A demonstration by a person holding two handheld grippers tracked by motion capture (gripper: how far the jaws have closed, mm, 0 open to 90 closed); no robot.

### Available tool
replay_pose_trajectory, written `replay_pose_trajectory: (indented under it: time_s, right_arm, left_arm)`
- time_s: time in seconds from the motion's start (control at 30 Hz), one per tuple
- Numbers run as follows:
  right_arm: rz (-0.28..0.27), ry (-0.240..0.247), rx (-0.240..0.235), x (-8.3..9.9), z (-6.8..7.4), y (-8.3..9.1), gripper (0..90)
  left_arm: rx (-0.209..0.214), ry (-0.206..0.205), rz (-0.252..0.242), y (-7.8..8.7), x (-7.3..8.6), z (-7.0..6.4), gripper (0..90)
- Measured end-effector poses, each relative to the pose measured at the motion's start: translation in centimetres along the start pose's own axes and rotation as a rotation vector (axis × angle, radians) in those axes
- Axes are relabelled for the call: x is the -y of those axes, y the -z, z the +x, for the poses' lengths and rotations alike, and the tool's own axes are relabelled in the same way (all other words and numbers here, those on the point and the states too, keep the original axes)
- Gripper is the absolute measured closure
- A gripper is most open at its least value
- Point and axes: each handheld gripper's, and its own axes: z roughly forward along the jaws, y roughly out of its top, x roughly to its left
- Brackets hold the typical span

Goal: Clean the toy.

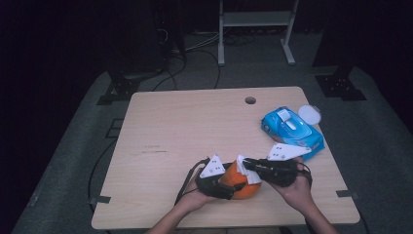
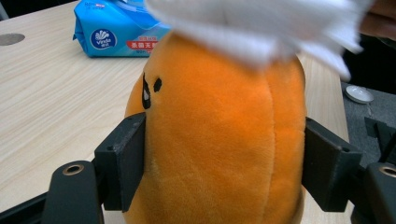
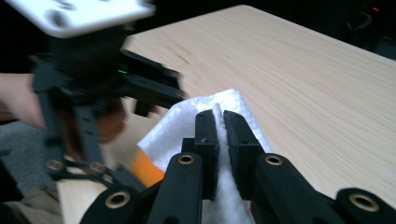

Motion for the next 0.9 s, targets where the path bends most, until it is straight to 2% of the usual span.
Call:
replay_pose_trajectory:
  time_s: [0.1, 0.17, 0.27, 0.37, 0.43, 0.47, 0.5, 0.53, 0.6, 0.7, 0.77, 0.83, 0.87, 0.9]
  right_arm:
    - [0.015, -0.018, 0.035, 0.5, -0.8, 0.7, 83.6]
    - [0.017, -0.023, 0.032, 0.8, -1.0, 0.9, 83.9]
    - [0.02, -0.014, 0.017, 0.7, -0.1, 0.7, 83.8]
    - [0.018, 0.026, -0.011, 0.2, 1.0, 0.1, 83.5]
    - [0.018, 0.032, -0.04, -0.1, 1.6, -0.3, 83.5]
    - [0.025, 0.048, -0.032, -0.1, 1.9, -0.5, 83.7]
    - [0.028, 0.059, -0.026, -0.2, 2.0, -0.6, 83.7]
    - [0.025, 0.057, -0.027, -0.2, 1.8, -0.5, 83.7]
    - [0.017, 0.042, -0.013, -0.1, 1.2, -0.3, 83.7]
    - [0.008, 0.002, 0.004, 0.2, -0.4, 0.3, 83.6]
    - [0.017, -0.011, 0.027, 0.4, -0.8, 0.8, 83.7]
    - [0.022, -0.005, 0.038, 0.4, -0.9, 1.0, 83.7]
    - [0.022, -0.006, 0.031, 0.5, -0.7, 1.3, 83.7]
    - [0.022, 0.001, 0.025, 0.5, -0.5, 1.2, 83.7]
  left_arm:
    - [0.003, 0.009, -0.004, 0.1, 0.1, 0.1, 22.6]
    - [0.006, 0.021, -0.008, 0.0, 0.2, 0.2, 21.2]
    - [0.004, 0.038, -0.006, 0.0, 0.2, 0.2, 20.6]
    - [0.002, 0.059, -0.009, 0.0, 0.3, 0.4, 20.3]
    - [0.0, 0.061, -0.01, 0.0, 0.3, 0.4, 19.8]
    - [0.006, 0.042, -0.004, 0.0, 0.2, 0.3, 17.5]
    - [0.025, 0.042, -0.003, 0.0, 0.2, 0.3, 15.4]
    - [0.04, 0.041, -0.005, 0.0, 0.3, 0.4, 12.5]
    - [0.041, 0.019, -0.005, 0.0, 0.3, 0.4, 12.2]
    - [0.03, 0.0, -0.007, 0.0, 0.1, 0.3, 20.6]
    - [0.023, -0.008, -0.003, 0.2, 0.0, 0.3, 23.3]
    - [0.019, 0.004, -0.005, 0.3, 0.0, 0.4, 24.6]
    - [0.018, 0.038, -0.012, 0.3, 0.0, 0.7, 24.7]
    - [0.015, 0.049, -0.014, 0.3, 0.0, 0.7, 24.8]
